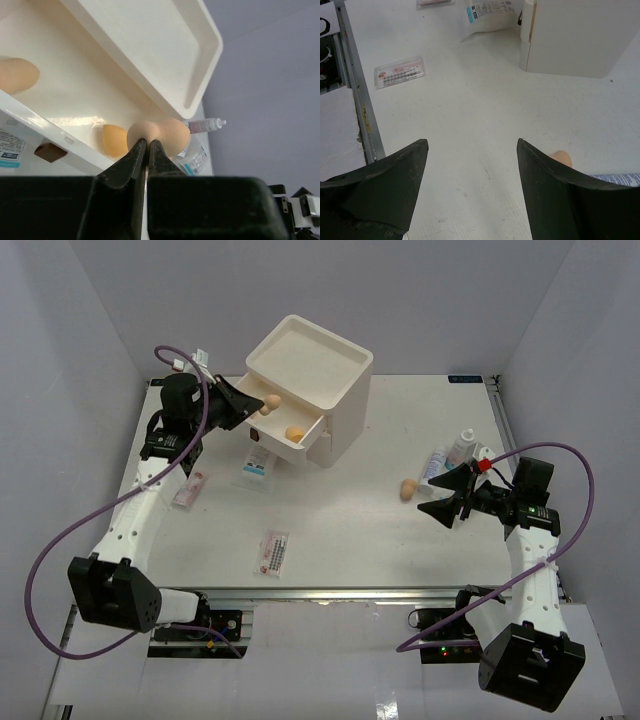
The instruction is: Organize the makeup
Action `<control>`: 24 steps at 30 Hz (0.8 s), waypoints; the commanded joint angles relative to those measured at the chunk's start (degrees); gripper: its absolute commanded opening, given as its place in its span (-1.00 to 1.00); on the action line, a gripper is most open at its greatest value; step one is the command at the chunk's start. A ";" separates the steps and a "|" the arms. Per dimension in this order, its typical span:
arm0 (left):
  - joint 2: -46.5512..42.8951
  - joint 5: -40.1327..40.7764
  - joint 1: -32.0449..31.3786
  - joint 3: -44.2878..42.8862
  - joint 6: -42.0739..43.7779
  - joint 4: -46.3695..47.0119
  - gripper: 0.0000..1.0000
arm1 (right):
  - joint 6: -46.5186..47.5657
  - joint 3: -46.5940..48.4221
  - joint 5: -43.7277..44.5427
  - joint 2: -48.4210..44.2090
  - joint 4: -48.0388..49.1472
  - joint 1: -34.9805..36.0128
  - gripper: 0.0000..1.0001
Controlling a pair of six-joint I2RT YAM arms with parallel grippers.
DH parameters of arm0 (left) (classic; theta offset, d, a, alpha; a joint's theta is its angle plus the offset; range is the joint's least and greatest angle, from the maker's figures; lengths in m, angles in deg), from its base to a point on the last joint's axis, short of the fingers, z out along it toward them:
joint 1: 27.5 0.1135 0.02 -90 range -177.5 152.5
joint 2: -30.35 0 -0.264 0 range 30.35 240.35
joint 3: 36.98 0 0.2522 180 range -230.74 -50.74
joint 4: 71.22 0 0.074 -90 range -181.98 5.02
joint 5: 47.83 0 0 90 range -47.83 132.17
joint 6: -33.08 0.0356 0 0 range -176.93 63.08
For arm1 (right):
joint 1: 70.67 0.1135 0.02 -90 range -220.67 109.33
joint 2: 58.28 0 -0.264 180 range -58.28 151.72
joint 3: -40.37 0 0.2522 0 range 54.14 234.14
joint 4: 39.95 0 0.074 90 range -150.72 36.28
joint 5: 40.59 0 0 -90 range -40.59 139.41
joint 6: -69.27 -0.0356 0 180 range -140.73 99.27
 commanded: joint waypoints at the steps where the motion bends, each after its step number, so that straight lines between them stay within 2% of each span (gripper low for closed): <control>1: 5.02 1.38 -0.36 -4.59 2.33 -1.82 -0.92 | 0.26 -0.89 -1.03 0.17 1.00 -0.33 0.57; 5: 8.45 1.72 -0.42 -6.69 3.78 -2.38 -0.69 | 0.30 -0.89 -0.99 0.25 1.00 -0.33 0.57; 9: 9.68 1.84 -0.37 -7.24 5.10 -2.12 -0.22 | 0.26 -0.80 -0.78 0.69 1.00 -0.33 0.57; 15: 9.25 1.05 -0.46 -7.49 6.76 -1.60 0.17 | 0.61 -1.06 -0.34 1.29 1.00 -0.42 0.57; 20: 5.85 1.91 0.35 -8.11 10.42 -2.31 0.19 | 0.57 -1.22 1.69 2.79 1.10 -0.36 0.57; 24: -2.08 1.95 0.86 -2.26 14.24 -1.53 0.19 | -1.55 0.82 9.10 6.41 0.73 2.81 0.57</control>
